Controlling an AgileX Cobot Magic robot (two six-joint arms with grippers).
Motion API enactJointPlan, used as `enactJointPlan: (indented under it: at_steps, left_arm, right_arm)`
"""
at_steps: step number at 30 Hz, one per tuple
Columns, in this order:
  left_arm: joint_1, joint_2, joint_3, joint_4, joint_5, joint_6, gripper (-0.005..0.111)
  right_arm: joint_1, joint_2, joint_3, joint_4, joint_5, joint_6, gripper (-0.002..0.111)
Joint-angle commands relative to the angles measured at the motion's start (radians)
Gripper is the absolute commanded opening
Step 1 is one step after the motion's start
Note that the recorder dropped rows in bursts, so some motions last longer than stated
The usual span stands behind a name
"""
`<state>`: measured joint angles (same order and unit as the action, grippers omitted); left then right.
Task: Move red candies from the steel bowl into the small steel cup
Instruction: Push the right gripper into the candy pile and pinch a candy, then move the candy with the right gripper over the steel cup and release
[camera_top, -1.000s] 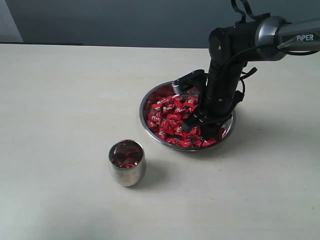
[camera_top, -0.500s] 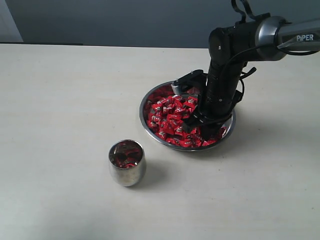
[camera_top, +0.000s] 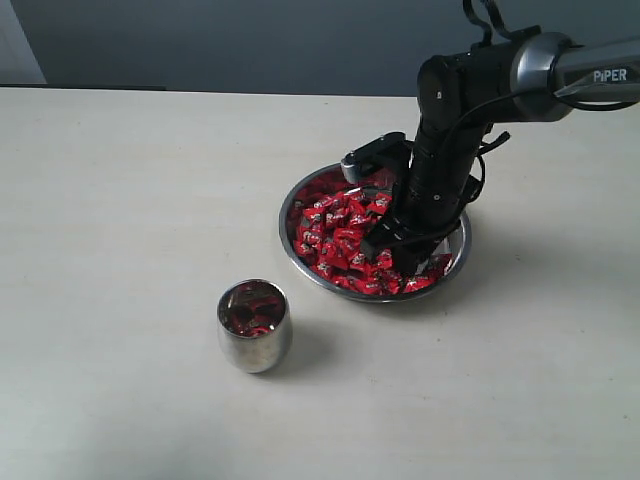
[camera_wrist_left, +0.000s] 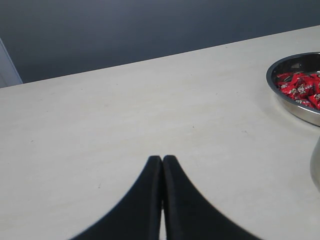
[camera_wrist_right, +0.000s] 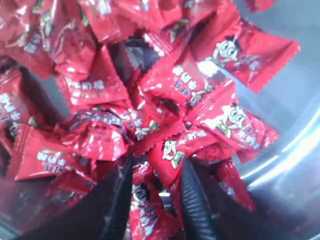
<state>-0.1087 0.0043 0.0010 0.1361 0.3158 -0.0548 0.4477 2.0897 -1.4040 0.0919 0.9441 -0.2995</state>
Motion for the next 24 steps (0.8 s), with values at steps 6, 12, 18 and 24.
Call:
enactJointPlan:
  at_steps: [6, 12, 18, 24]
  left_arm:
    - [-0.007, -0.004, -0.001, -0.001, -0.007, -0.006, 0.0]
    - [-0.007, -0.004, -0.001, -0.001, -0.007, -0.006, 0.0]
    - [-0.007, -0.004, -0.001, -0.001, -0.007, -0.006, 0.0]
    - [-0.007, -0.004, -0.001, -0.001, -0.007, -0.006, 0.0]
  right_arm:
    - [-0.006, -0.003, 0.004, 0.006, -0.042, 0.011, 0.026]
    - [-0.006, 0.021, 0.004, 0.008, -0.044, 0.02, 0.01]
    - [-0.006, 0.029, 0.004, 0.008, -0.04, 0.02, 0.01]
    - [-0.006, 0.006, 0.004, 0.008, -0.043, 0.022, -0.001]
